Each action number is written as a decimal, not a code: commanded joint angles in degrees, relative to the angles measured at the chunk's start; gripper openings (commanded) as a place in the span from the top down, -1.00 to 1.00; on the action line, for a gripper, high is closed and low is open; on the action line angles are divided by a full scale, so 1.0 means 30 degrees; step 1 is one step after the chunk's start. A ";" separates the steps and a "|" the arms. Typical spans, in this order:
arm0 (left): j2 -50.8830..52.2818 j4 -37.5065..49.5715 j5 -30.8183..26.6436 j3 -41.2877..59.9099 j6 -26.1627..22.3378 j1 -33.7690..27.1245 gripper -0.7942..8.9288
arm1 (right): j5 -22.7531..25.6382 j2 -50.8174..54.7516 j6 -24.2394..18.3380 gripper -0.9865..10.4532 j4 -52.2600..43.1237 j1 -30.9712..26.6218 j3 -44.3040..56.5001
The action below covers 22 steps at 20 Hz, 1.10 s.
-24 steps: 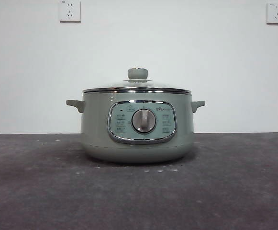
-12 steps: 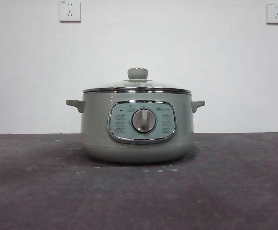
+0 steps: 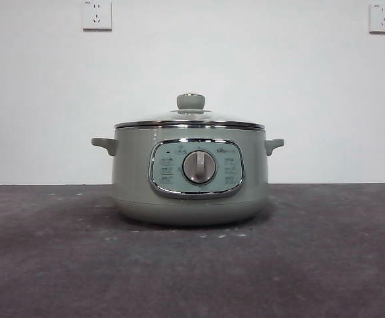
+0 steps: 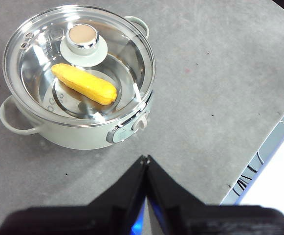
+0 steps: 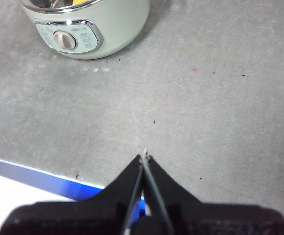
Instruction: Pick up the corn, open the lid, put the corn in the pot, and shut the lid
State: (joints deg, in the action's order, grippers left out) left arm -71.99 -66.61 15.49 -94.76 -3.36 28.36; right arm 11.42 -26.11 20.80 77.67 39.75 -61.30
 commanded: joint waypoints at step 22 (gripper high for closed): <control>1.2794 1.7340 0.0153 1.6713 -0.2965 -0.9653 0.84 | 0.0488 0.0022 0.0138 0.83 0.0488 0.0022 0.0153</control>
State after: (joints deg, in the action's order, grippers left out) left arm -34.61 -15.07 15.86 -47.51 -11.57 -0.45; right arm 12.64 -26.13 20.80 77.67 39.75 -61.30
